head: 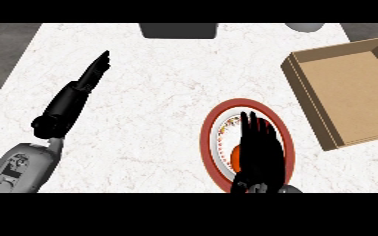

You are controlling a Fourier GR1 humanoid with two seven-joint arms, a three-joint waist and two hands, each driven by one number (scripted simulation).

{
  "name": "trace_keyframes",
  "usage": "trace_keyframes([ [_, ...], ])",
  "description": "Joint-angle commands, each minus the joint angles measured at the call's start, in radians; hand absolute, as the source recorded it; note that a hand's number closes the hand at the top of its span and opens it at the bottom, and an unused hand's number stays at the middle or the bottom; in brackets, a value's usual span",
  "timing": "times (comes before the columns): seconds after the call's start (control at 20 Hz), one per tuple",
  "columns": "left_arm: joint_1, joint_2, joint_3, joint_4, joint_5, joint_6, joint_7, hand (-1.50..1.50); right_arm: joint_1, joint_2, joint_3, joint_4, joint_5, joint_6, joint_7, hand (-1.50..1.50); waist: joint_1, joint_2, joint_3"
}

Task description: Pick the squash from the plate and place it in the cardboard box

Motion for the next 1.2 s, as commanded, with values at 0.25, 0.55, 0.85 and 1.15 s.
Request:
trace_keyframes([
  [0.25,0.039,0.009,0.044,0.012,-0.002,-0.041,-0.026,0.00,-0.011,0.110,-0.059,0.093,0.073,0.114,0.141,-1.50,-0.006,0.000,0.002],
  [0.55,0.030,-0.034,0.035,0.019,-0.049,-0.021,-0.034,0.00,0.033,0.161,-0.103,0.119,0.124,0.128,0.090,-1.50,-0.012,0.000,0.002],
  [0.85,0.009,-0.043,0.049,-0.006,-0.040,-0.040,0.022,0.00,0.079,0.201,-0.101,0.178,0.221,0.095,0.084,-1.50,-0.012,0.000,0.002],
  [1.15,0.020,-0.048,0.093,-0.013,-0.041,-0.073,0.014,0.00,0.105,0.202,-0.195,0.200,0.237,0.091,-0.027,-1.50,-0.010,0.001,0.003],
])
